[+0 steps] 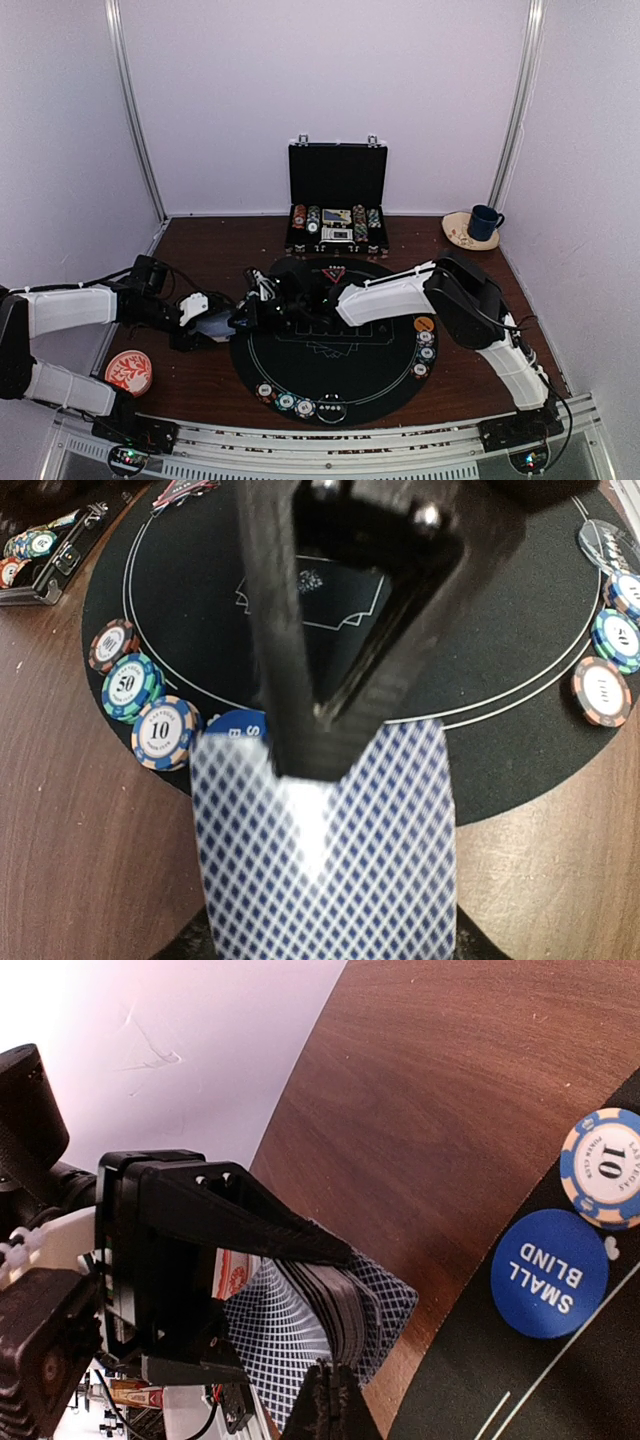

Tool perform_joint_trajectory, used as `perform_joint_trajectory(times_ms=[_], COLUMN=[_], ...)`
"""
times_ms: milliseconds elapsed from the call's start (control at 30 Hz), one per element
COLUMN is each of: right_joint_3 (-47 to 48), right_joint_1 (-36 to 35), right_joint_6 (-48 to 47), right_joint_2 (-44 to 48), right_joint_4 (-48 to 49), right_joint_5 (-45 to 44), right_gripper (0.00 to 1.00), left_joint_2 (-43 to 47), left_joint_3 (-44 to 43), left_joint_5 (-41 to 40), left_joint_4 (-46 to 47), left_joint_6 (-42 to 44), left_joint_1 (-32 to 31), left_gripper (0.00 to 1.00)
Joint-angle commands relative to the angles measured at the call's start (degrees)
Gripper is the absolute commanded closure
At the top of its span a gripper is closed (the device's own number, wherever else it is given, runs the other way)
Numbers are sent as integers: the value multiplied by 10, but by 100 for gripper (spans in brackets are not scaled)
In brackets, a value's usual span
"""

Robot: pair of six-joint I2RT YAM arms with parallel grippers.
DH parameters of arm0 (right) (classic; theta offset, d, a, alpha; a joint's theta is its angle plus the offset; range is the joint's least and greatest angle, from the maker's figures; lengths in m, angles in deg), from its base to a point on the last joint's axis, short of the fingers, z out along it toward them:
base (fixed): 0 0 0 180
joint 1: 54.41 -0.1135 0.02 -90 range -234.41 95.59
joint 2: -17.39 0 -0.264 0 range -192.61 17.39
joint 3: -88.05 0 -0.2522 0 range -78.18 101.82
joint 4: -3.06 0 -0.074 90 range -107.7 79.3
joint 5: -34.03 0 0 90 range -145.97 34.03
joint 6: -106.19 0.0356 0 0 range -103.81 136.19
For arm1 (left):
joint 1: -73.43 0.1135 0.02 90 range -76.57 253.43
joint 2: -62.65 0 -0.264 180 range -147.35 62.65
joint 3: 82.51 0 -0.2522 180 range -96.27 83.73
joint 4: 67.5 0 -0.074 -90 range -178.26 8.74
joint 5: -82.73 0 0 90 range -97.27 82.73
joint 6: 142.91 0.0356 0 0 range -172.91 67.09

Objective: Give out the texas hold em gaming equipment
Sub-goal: Pick up the poker card from the face-down deck piles, then distribute the poker card in the small blind area.

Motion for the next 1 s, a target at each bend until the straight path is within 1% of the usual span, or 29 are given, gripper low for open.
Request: perform_joint_trajectory(times_ms=[0, 167, 367, 467, 600, 733, 833, 967], right_joint_3=[-58, -106, -124, -147, -188, -248, -280, -300], right_joint_1=[14, 17, 18, 22, 28, 40, 47, 49], right_joint_6=[18, 27, 29, 36, 34, 45, 45, 57], right_joint_2=[59, 96, 114, 130, 161, 192, 201, 188], right_joint_4=[29, 52, 46, 60, 74, 115, 131, 151], right_joint_5=[-5, 1, -5, -6, -11, -15, -15, -18], right_gripper=[100, 100, 100, 100, 100, 100, 100, 100], left_joint_2=[5, 10, 18, 19, 18, 21, 21, 22], left_joint_3=[1, 4, 7, 8, 7, 9, 10, 10], left_joint_5=[-1, -2, -2, -2, -4, -7, -9, -11], left_joint_4=[13, 14, 18, 19, 20, 22, 24, 27], left_joint_6=[-6, -6, -7, -6, -7, -8, -10, -12], left_joint_1=[4, 4, 4, 4, 4, 4, 4, 4], left_gripper=[73, 73, 73, 74, 74, 74, 74, 74])
